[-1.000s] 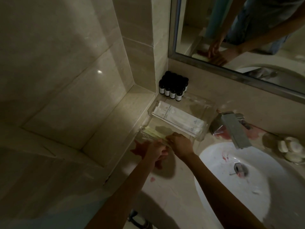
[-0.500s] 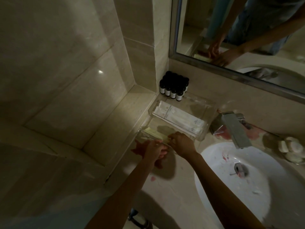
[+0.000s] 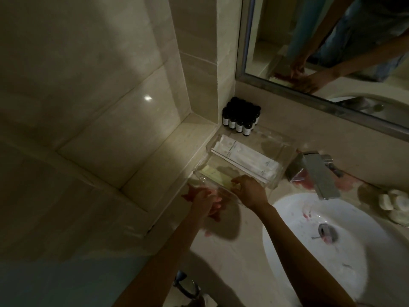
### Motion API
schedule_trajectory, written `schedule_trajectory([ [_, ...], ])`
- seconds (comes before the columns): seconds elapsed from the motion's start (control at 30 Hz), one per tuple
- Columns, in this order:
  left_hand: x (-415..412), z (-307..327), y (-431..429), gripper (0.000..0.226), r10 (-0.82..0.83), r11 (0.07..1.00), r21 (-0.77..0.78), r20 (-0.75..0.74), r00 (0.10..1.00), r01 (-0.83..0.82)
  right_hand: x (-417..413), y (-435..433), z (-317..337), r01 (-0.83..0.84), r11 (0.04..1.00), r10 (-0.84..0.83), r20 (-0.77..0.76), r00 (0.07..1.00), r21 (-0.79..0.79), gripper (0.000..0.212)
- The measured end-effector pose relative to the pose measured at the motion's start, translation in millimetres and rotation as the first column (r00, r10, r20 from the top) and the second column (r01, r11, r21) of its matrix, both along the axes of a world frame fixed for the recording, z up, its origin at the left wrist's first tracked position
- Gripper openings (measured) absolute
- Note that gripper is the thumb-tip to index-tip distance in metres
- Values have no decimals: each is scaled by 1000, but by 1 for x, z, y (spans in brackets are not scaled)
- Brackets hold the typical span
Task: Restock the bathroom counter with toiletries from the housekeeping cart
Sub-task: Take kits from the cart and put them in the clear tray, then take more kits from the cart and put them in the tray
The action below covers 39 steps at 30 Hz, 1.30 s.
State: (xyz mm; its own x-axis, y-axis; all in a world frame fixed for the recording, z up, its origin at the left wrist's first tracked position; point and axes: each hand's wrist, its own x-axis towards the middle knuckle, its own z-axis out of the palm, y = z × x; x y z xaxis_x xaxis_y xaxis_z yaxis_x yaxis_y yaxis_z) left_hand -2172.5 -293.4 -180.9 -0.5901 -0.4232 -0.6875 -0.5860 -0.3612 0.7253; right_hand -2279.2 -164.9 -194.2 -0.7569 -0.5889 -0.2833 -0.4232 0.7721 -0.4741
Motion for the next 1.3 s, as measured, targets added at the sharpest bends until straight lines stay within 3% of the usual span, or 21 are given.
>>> schedule_trajectory([
  [0.2,30,2,-1,9,12,992,-129,-42,999,-18,12,-4,11,-50,997,49,-11,999,-66,34],
  [0.3,47,2,-4,24,70,992,-100,-54,996,-75,26,-14,20,-119,991,117,-31,993,-69,31],
  [0.47,86,6,-9,21,169,983,-66,-31,985,-171,63,-35,45,-216,967,214,-32,976,-138,9],
  [0.63,151,17,-22,16,309,929,-195,-57,949,-314,117,-64,47,-306,926,315,4,949,-221,30],
  [0.77,231,22,-27,16,471,833,-274,-106,876,-480,183,-91,49,-449,853,464,-5,886,-267,25],
  [0.9,349,34,-11,13,614,704,-369,-114,781,-607,280,-121,55,-655,711,681,20,732,-255,25],
  [1.03,481,40,28,17,765,529,-483,-84,639,-697,400,-126,65,-820,517,852,50,522,-245,28],
  [1.3,686,52,174,12,989,93,-635,-31,146,-767,648,-77,78,-942,63,995,93,35,-328,22],
])
